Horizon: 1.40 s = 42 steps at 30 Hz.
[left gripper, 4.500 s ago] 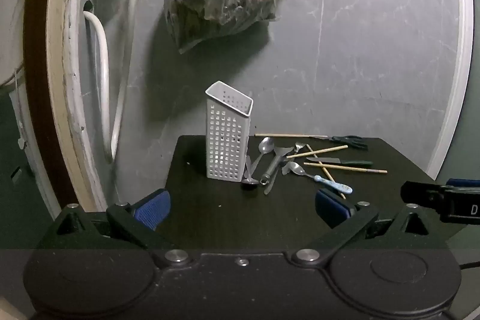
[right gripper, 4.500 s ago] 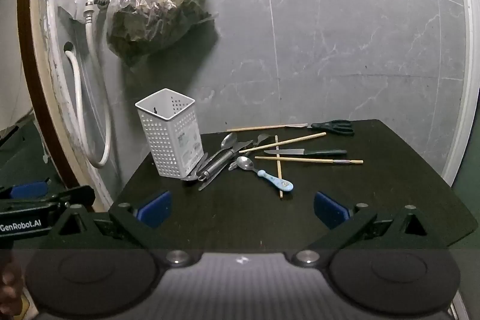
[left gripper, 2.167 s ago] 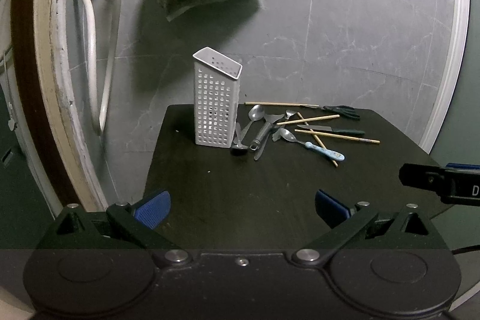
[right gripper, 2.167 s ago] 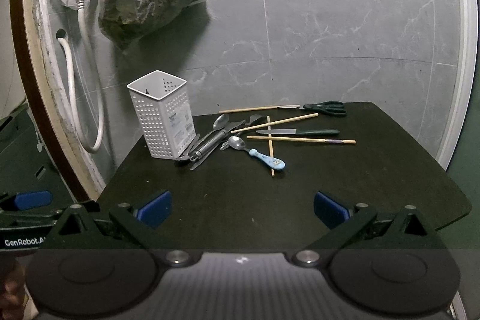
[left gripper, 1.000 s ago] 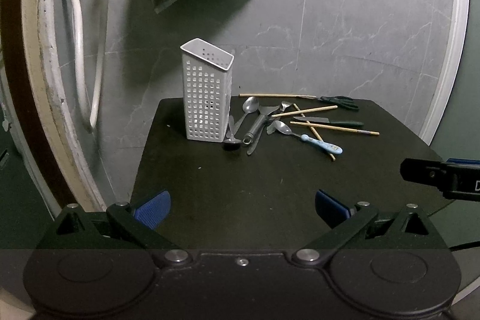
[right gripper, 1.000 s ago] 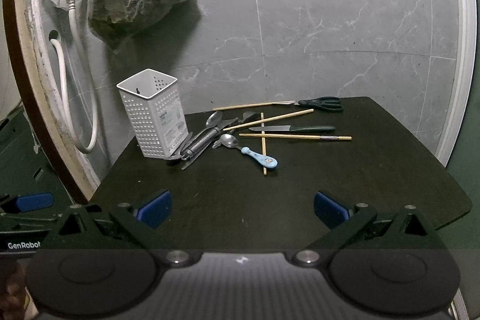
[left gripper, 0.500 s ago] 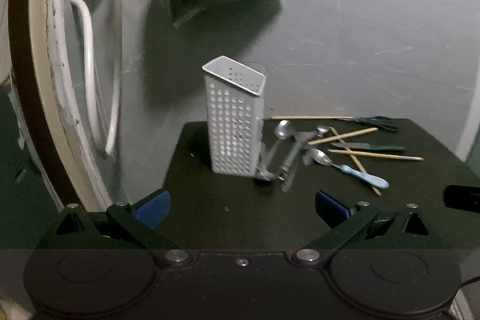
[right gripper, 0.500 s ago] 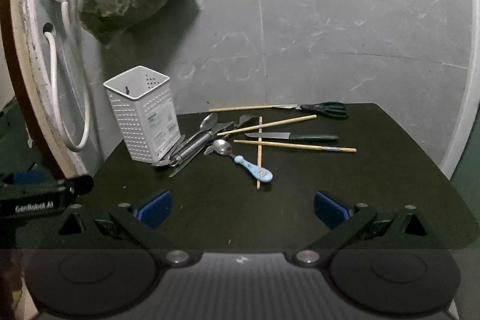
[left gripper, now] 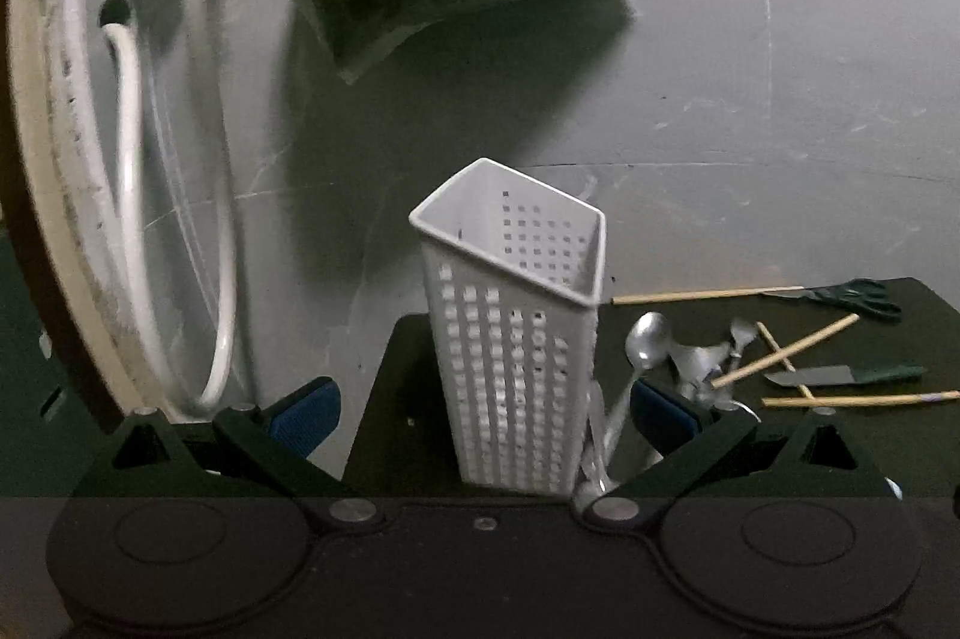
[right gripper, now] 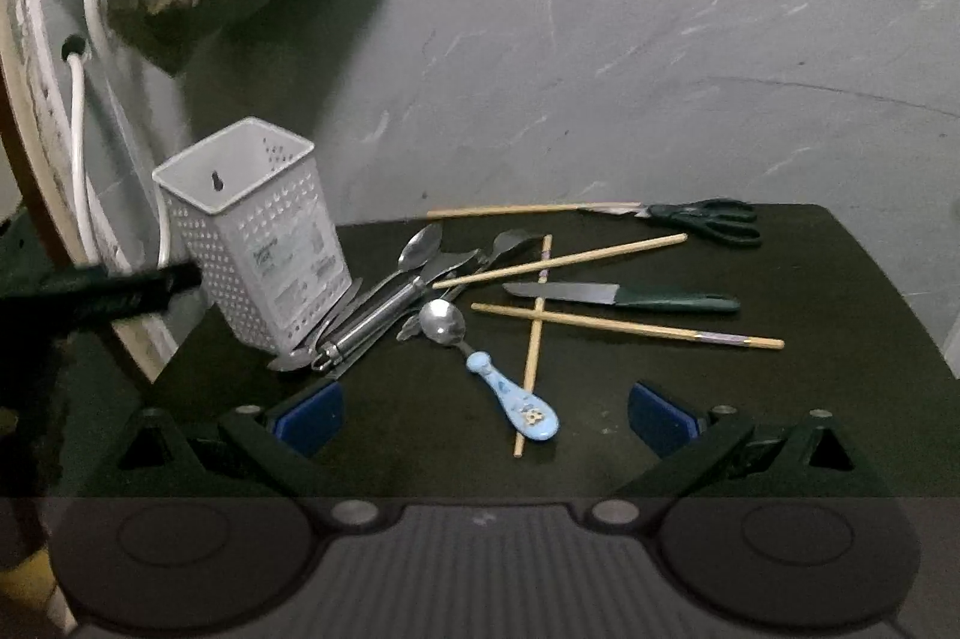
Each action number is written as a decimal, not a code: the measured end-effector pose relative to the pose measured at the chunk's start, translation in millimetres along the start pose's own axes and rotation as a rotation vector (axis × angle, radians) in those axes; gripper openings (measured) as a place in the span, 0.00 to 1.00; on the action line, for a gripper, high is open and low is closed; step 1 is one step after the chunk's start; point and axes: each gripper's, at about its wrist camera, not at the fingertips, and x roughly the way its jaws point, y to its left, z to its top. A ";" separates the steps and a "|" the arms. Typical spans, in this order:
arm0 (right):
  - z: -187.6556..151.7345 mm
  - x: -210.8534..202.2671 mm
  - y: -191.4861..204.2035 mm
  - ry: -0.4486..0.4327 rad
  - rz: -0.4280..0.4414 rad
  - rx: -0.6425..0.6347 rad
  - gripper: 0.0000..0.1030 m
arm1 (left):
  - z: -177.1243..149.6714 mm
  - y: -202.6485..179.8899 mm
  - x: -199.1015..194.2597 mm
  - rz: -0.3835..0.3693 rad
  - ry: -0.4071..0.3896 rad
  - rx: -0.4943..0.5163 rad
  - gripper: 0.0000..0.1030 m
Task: Organize utensils
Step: 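Grasp the white perforated utensil holder with the left tool and lift it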
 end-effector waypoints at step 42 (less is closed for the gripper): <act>-5.4 115.0 109.4 0.027 0.074 -0.539 1.00 | -12.8 58.3 11.9 -0.323 -0.017 0.133 0.75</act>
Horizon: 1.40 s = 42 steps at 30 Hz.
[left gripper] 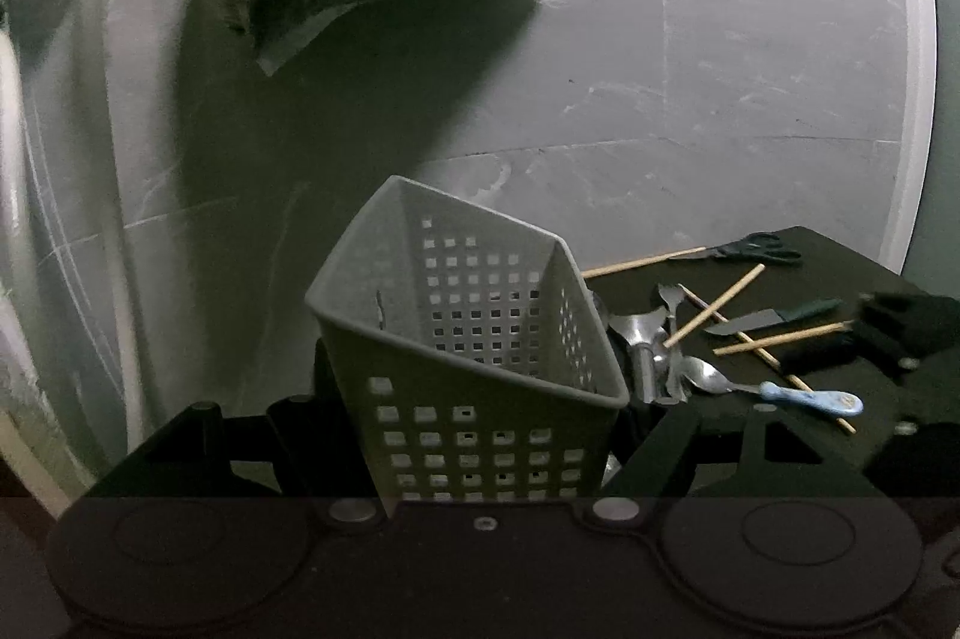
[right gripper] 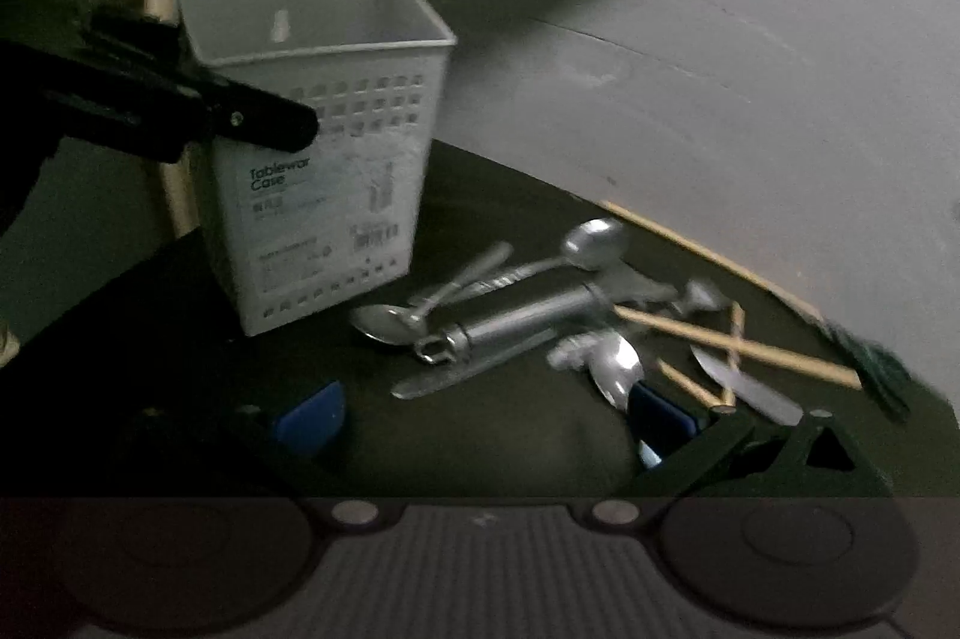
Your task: Organize utensils
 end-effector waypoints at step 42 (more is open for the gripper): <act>7.3 30.8 0.8 -0.294 0.200 -0.435 0.01 | -5.5 -18.9 -22.2 0.084 0.014 -0.059 0.74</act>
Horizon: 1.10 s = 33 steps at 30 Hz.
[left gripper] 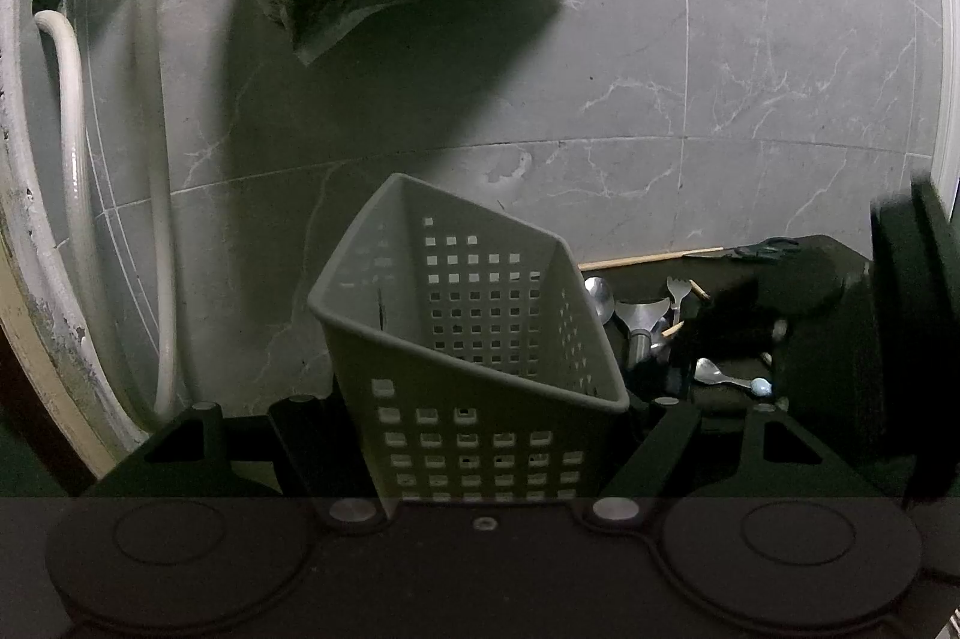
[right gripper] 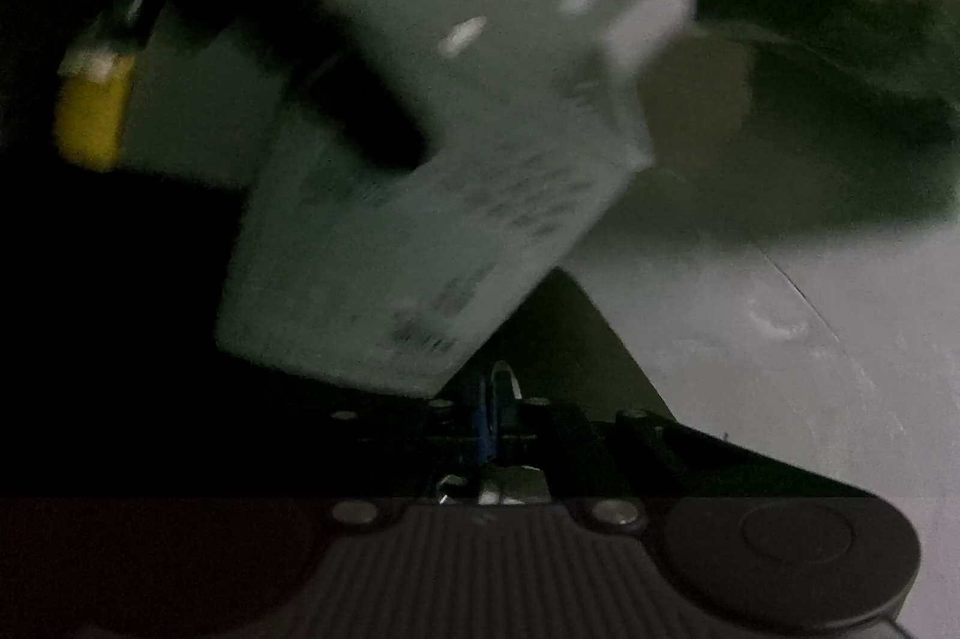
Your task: Organize utensils
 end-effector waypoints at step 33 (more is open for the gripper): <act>119.9 -72.9 -120.8 -0.005 0.284 1.105 0.01 | 0.9 -19.7 7.5 -0.081 -0.017 0.037 0.74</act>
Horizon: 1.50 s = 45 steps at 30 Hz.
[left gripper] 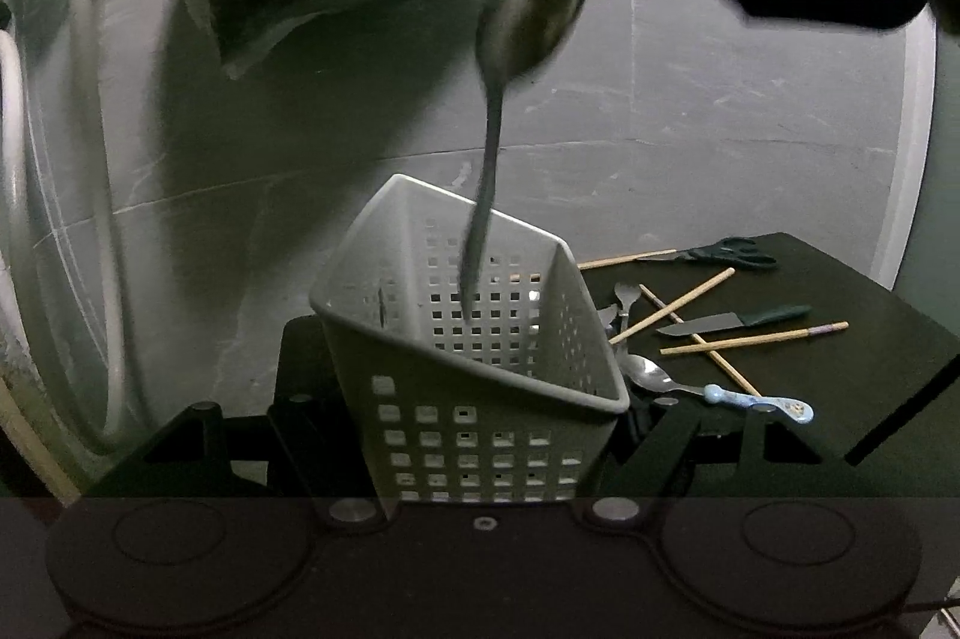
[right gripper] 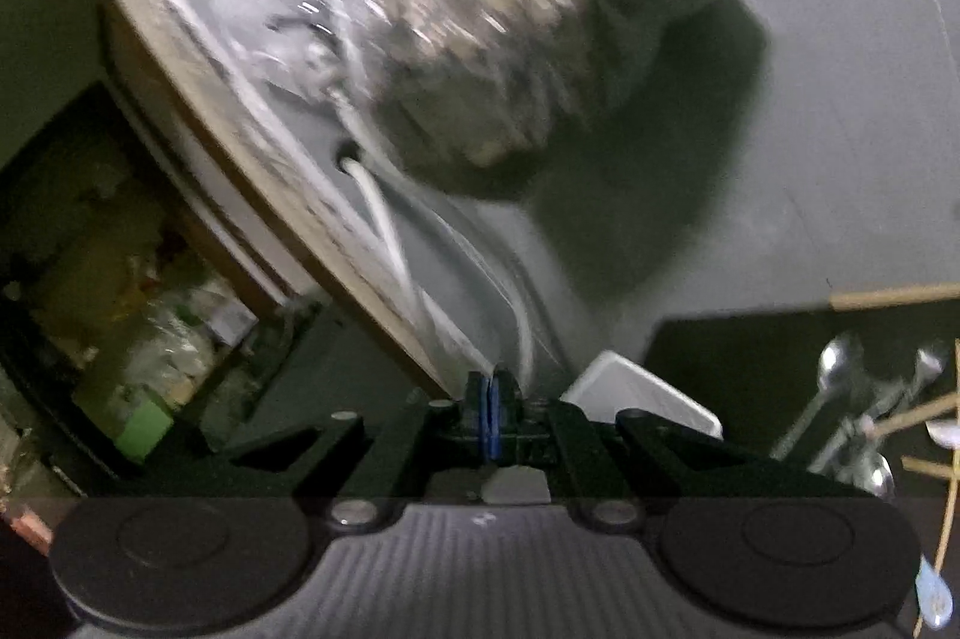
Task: Organize utensils
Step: 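Lower the steel spoon into the holder and open the right tool, then grasp another steel spoon from the table with the right tool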
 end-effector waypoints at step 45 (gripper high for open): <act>-30.2 -14.1 -98.8 -0.093 -0.484 -0.113 1.00 | 1.3 1.1 -4.0 -0.052 0.017 0.033 0.74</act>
